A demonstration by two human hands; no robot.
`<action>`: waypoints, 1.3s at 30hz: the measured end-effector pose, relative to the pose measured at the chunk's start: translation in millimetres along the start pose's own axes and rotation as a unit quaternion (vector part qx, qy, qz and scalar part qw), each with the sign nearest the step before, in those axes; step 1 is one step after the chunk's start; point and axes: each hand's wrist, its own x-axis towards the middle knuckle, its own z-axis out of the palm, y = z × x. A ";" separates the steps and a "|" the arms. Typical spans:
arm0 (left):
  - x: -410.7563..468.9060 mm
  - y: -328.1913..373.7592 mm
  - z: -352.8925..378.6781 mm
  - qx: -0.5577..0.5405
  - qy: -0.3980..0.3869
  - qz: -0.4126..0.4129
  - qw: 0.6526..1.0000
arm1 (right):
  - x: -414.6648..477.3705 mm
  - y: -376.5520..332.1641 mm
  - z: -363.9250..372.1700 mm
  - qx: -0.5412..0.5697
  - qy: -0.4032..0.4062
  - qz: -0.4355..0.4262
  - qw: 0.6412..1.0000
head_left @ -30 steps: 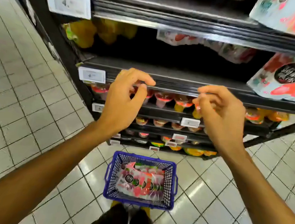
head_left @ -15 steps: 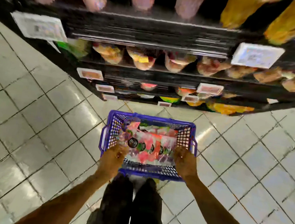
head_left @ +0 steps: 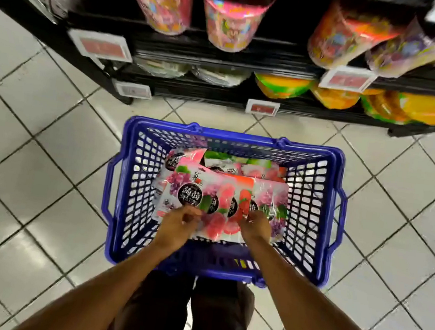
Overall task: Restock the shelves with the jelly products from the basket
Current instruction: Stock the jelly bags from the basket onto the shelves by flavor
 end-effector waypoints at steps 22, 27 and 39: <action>-4.4 7.4 19.6 -0.182 -0.003 -0.099 0.978 | -17.0 41.7 -5.3 0.427 0.010 -0.017 0.904; -18.1 13.1 19.3 -0.330 -0.079 -0.115 0.934 | -31.9 32.0 0.7 0.414 -0.148 0.017 0.898; 26.0 4.0 -6.8 -0.163 0.067 -0.150 0.973 | 55.0 30.6 -19.8 0.134 0.103 0.024 0.985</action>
